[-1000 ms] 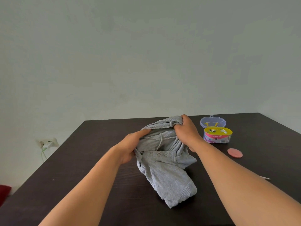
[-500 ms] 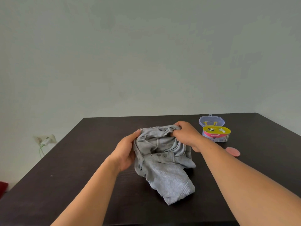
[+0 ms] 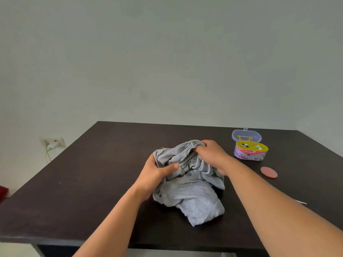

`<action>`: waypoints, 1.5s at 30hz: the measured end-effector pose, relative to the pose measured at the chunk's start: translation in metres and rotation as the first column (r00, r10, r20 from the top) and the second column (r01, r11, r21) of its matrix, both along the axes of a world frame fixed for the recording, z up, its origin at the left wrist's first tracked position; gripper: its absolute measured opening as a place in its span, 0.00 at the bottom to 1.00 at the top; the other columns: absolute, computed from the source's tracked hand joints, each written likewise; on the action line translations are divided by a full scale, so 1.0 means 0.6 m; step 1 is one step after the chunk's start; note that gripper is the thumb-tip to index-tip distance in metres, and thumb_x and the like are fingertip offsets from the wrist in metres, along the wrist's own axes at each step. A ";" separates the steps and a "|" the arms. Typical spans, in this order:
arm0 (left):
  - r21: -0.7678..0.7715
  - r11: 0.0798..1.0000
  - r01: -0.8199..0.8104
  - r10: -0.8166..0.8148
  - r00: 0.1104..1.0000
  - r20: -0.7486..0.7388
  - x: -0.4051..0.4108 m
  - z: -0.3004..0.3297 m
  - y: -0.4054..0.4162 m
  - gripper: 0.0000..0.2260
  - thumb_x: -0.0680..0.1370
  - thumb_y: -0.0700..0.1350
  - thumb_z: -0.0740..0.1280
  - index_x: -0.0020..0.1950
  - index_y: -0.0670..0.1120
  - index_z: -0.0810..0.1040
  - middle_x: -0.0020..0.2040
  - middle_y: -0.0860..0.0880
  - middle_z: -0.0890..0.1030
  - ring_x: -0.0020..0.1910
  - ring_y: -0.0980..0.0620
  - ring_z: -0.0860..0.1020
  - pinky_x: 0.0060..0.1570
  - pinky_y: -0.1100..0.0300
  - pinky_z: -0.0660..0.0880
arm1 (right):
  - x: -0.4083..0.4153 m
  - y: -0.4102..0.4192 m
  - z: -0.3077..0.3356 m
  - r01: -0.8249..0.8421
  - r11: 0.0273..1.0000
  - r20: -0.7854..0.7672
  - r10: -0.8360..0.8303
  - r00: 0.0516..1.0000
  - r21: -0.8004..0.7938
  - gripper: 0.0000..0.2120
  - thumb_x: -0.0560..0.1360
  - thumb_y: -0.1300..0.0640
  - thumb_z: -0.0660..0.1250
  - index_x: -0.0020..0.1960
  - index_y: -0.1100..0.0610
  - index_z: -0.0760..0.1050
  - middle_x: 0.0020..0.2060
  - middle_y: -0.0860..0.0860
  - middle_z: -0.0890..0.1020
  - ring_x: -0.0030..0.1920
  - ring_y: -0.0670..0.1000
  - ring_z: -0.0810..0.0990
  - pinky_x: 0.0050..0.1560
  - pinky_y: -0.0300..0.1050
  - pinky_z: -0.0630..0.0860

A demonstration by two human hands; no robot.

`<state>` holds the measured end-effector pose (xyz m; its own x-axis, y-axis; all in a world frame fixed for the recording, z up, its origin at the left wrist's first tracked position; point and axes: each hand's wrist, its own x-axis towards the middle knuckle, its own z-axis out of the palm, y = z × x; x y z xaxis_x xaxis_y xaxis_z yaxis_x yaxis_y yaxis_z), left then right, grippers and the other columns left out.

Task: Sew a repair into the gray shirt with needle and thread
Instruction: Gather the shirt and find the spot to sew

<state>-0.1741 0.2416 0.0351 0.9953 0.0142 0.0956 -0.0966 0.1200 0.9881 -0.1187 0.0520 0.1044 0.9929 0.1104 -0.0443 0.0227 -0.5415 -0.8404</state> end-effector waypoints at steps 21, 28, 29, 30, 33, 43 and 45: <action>-0.409 0.910 -0.059 -0.073 0.951 -0.299 0.023 -0.013 0.018 0.17 0.81 0.47 0.63 0.57 0.36 0.84 0.58 0.36 0.84 0.59 0.39 0.83 0.66 0.44 0.75 | 0.000 0.000 -0.017 -0.143 0.981 0.012 0.145 0.989 -0.129 0.11 0.74 0.63 0.66 0.53 0.51 0.76 0.49 0.53 0.82 0.47 0.55 0.82 0.46 0.50 0.78; -0.432 0.901 0.044 -0.189 0.936 -0.298 0.019 -0.009 0.014 0.17 0.81 0.48 0.62 0.49 0.40 0.87 0.50 0.39 0.86 0.45 0.42 0.86 0.48 0.51 0.83 | 0.005 -0.007 -0.026 -0.084 0.992 -0.069 0.090 0.994 0.092 0.11 0.75 0.48 0.70 0.53 0.54 0.80 0.52 0.54 0.85 0.54 0.54 0.83 0.62 0.55 0.77; -0.434 0.900 0.051 -0.195 0.936 -0.294 0.017 -0.008 0.014 0.17 0.82 0.49 0.62 0.52 0.40 0.87 0.53 0.38 0.86 0.48 0.41 0.86 0.51 0.49 0.82 | 0.005 -0.007 -0.026 -0.079 0.991 -0.069 0.087 0.994 0.106 0.12 0.76 0.49 0.68 0.55 0.55 0.80 0.53 0.54 0.85 0.55 0.53 0.83 0.63 0.54 0.77; -0.426 0.903 0.055 -0.195 0.936 -0.292 0.017 -0.007 0.013 0.18 0.82 0.50 0.62 0.55 0.39 0.86 0.57 0.38 0.85 0.52 0.40 0.85 0.56 0.48 0.81 | 0.005 -0.007 -0.026 -0.074 0.991 -0.066 0.082 0.994 0.115 0.12 0.78 0.49 0.67 0.56 0.56 0.80 0.54 0.55 0.85 0.55 0.53 0.83 0.63 0.54 0.76; -0.404 0.913 0.057 -0.182 0.943 -0.280 0.020 -0.014 0.011 0.21 0.81 0.54 0.63 0.62 0.40 0.83 0.61 0.38 0.83 0.61 0.39 0.82 0.68 0.44 0.74 | 0.003 -0.006 -0.030 -0.063 0.992 -0.043 0.068 0.997 0.108 0.11 0.79 0.51 0.64 0.55 0.56 0.80 0.54 0.56 0.84 0.56 0.55 0.82 0.62 0.55 0.76; -0.310 0.942 0.129 -0.148 0.988 -0.039 0.010 -0.020 0.002 0.18 0.73 0.34 0.75 0.63 0.37 0.80 0.60 0.34 0.83 0.59 0.35 0.82 0.59 0.45 0.80 | -0.015 0.002 -0.013 -0.076 0.996 0.031 0.075 0.997 0.050 0.08 0.77 0.52 0.68 0.51 0.55 0.79 0.49 0.59 0.84 0.45 0.55 0.83 0.46 0.52 0.78; -0.344 0.934 0.095 -0.118 0.992 -0.048 0.009 -0.016 -0.001 0.17 0.74 0.34 0.72 0.63 0.37 0.80 0.60 0.34 0.83 0.59 0.36 0.83 0.59 0.45 0.81 | -0.018 0.005 -0.012 -0.088 0.994 0.010 0.087 0.996 0.067 0.08 0.76 0.51 0.69 0.51 0.54 0.79 0.49 0.57 0.85 0.50 0.56 0.85 0.53 0.55 0.80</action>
<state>-0.1687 0.2412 0.0256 0.9967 -0.0721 0.0372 -0.0002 0.4557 0.8902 -0.1295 0.0548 0.0971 0.9796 0.1993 -0.0267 0.0738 -0.4795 -0.8744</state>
